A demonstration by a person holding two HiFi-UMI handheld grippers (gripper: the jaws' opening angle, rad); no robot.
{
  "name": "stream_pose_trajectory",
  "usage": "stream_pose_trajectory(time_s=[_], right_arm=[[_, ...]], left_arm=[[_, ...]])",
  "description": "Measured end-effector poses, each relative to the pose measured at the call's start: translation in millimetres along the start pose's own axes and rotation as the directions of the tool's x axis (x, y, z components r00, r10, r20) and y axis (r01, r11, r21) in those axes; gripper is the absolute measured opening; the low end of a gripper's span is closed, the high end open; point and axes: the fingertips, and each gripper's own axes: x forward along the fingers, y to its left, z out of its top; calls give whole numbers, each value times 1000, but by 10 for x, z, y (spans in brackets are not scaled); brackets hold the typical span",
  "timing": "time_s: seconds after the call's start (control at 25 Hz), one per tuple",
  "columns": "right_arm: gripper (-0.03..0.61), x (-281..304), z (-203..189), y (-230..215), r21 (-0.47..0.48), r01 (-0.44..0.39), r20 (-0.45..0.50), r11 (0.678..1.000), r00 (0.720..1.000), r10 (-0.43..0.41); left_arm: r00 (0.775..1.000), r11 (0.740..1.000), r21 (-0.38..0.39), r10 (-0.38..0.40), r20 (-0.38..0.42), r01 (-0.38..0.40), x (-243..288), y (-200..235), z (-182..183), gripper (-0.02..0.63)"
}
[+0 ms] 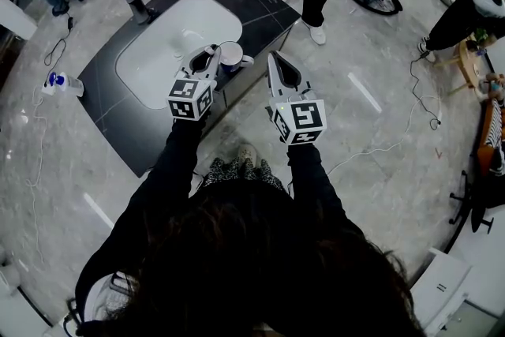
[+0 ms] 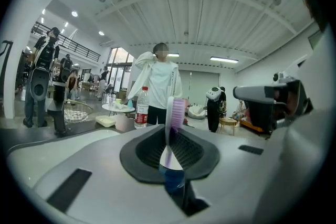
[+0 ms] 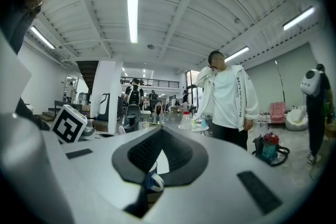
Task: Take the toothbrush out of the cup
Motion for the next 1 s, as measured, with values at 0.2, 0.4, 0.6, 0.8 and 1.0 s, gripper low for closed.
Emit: stream_pose_trajectory(time_s=[0.2,0.4,0.6,0.8,1.0], right_arm=[[5,24,-36,23,5,-9,-5,1000,1000,9],[5,55,-56,66,4,-22,-10,1000,1000,22],[5,102,-103,116,-4,-36,-18,999,999,36],[5,178,-259,223,-18,-81,-63,997,995,79],[19,256,-437,377,-36,-139,-117,990,984,134]], left_arm=[[1000,1000,-24,-18,0,18,-32,-13,132,29],[999,999,-5,-36,-5,36,-63,-56,356,29],[997,996,37,-76,-3,76,-104,-148,600,29],[992,992,-17,-121,-17,121,-147,-282,823,29],[981,981,-11,-193,-8,193,-193,-477,1087,29]])
